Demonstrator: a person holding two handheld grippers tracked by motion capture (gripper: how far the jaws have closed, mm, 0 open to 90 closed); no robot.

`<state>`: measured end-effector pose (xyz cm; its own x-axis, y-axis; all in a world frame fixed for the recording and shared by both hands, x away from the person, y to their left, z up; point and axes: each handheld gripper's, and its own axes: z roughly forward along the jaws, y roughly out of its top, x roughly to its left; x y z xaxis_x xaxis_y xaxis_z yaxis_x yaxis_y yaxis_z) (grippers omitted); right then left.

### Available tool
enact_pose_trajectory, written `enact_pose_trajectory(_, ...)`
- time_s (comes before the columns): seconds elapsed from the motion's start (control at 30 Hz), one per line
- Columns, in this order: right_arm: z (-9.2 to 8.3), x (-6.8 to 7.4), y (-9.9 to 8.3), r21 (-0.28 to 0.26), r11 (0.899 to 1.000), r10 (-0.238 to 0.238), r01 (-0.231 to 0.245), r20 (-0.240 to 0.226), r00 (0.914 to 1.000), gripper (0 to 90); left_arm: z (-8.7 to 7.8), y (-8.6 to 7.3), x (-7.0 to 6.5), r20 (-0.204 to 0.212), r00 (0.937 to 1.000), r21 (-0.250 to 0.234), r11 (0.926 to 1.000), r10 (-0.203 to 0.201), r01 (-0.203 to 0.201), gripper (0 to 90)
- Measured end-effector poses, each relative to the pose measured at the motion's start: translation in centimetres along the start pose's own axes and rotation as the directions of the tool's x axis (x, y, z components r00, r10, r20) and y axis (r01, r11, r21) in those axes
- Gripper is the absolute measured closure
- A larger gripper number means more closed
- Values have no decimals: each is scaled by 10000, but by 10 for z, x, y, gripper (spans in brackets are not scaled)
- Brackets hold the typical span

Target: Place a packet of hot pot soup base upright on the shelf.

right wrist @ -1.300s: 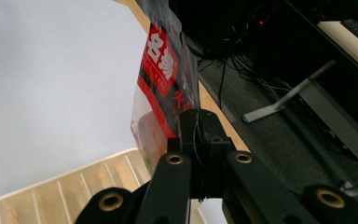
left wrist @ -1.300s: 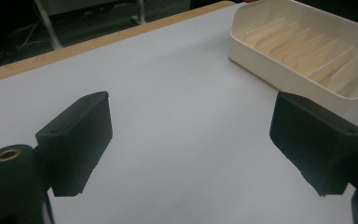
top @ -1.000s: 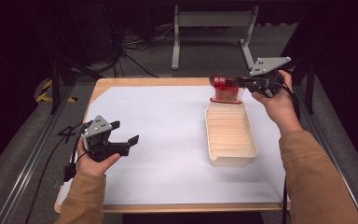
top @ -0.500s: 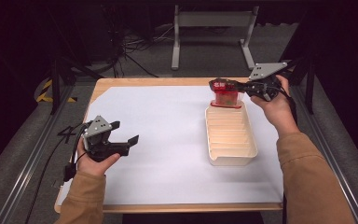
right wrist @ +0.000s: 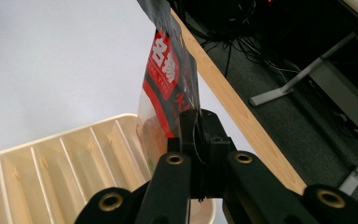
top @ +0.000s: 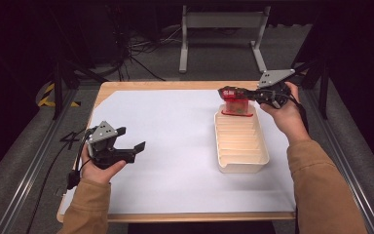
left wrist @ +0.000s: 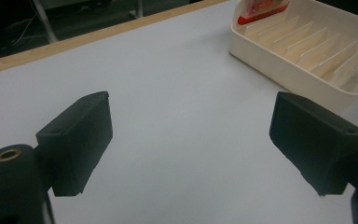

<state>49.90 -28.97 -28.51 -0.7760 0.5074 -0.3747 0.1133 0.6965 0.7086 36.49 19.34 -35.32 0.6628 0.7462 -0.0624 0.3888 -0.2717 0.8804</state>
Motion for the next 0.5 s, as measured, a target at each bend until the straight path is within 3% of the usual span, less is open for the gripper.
enact_pose_trajectory(0.5, 14, 6, -6, 150, 9999, -52, 54, -157, 9999, 892, 1, -1, 1, -2, 10000, -5, 10000, -86, 86, 141)
